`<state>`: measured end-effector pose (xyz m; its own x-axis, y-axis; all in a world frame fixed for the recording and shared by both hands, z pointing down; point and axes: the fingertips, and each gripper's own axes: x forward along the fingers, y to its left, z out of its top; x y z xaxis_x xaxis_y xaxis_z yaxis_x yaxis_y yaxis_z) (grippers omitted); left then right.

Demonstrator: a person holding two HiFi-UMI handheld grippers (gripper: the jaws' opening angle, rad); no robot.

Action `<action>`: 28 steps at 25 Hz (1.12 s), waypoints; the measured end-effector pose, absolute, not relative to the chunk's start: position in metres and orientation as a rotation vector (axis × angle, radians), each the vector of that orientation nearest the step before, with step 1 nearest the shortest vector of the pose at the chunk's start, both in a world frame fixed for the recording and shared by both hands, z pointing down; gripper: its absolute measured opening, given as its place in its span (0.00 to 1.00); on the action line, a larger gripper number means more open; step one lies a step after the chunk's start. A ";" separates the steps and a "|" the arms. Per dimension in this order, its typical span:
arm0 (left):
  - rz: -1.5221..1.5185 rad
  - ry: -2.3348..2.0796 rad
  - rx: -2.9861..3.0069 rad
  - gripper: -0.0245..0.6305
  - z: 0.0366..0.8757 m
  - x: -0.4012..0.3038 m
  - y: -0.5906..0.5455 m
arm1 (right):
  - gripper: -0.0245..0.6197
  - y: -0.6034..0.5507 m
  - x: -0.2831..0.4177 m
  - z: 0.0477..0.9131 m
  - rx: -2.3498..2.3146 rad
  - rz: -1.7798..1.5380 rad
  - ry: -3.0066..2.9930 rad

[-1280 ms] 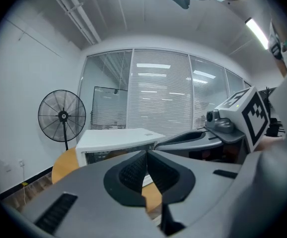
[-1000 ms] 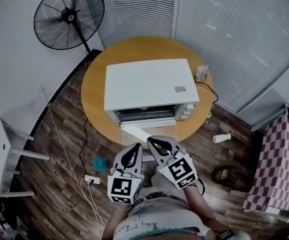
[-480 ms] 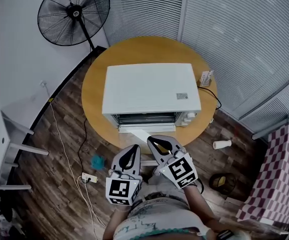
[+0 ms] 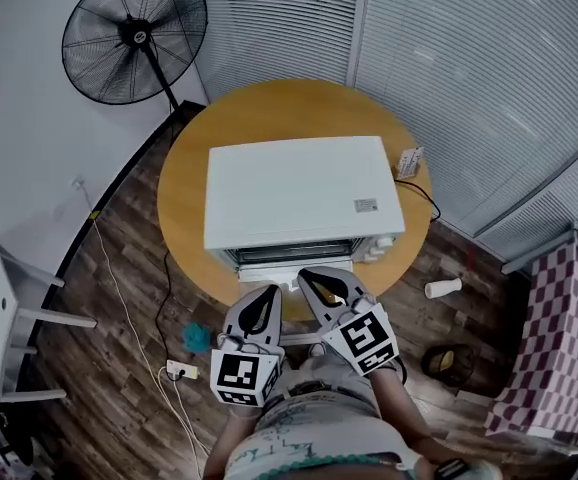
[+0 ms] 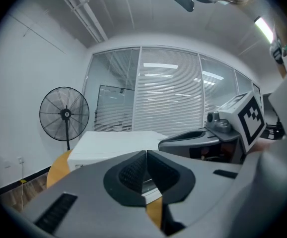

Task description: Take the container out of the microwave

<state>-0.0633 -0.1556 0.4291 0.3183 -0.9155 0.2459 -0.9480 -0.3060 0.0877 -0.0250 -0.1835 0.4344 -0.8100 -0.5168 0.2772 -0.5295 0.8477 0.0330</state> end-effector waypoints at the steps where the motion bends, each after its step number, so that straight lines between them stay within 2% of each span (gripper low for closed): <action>1: 0.227 -1.686 2.384 0.06 0.428 -0.066 -0.160 | 0.03 -0.187 -0.027 0.434 0.816 0.072 -2.743; 13: 0.252 -1.521 2.501 0.06 0.427 -0.093 -0.200 | 0.03 -0.218 -0.055 0.432 0.985 0.112 -2.692; 28: 0.237 -1.469 2.505 0.06 0.437 -0.098 -0.208 | 0.03 -0.225 -0.056 0.442 1.030 0.132 -2.652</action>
